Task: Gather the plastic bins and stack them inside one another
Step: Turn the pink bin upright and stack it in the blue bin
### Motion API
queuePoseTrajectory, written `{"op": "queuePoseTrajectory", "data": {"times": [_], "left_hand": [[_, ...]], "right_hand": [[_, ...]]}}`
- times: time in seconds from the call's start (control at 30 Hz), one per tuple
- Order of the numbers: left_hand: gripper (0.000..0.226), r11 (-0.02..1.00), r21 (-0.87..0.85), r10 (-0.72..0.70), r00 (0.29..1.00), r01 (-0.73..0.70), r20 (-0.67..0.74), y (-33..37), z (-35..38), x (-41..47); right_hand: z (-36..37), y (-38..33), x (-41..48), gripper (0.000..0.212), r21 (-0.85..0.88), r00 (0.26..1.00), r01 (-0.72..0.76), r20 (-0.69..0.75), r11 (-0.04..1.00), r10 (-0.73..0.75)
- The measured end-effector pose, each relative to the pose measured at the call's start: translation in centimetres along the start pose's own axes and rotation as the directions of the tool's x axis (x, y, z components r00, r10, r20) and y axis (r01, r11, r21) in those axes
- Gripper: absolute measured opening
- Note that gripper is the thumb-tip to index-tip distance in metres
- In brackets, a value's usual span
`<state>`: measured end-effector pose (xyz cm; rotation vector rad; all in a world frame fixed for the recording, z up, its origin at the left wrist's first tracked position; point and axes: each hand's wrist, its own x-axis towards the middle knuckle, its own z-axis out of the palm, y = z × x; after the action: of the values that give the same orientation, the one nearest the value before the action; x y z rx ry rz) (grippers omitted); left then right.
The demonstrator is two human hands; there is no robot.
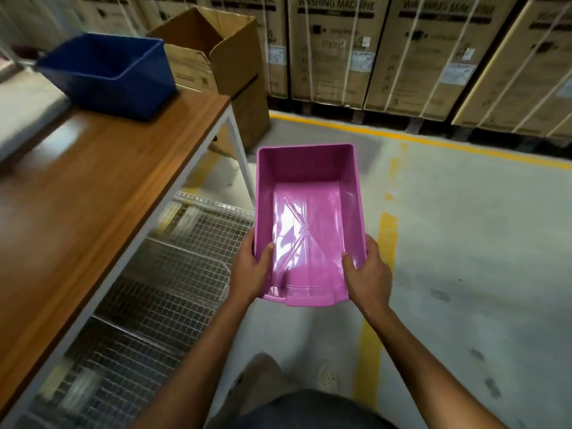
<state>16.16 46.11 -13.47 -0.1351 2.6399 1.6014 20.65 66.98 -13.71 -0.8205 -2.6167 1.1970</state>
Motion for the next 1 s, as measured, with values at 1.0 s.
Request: {"op": "queuePoseTrajectory", "data": {"times": [1.0], "left_hand": [[0.045,0.979,-0.013,0.139,0.704,-0.206,-0.696,10.9,-12.8,31.7]], "right_hand": [[12.8,-33.1,32.5,0.063,0.385,0.727,0.595,0.116,0.705,-0.677]]}}
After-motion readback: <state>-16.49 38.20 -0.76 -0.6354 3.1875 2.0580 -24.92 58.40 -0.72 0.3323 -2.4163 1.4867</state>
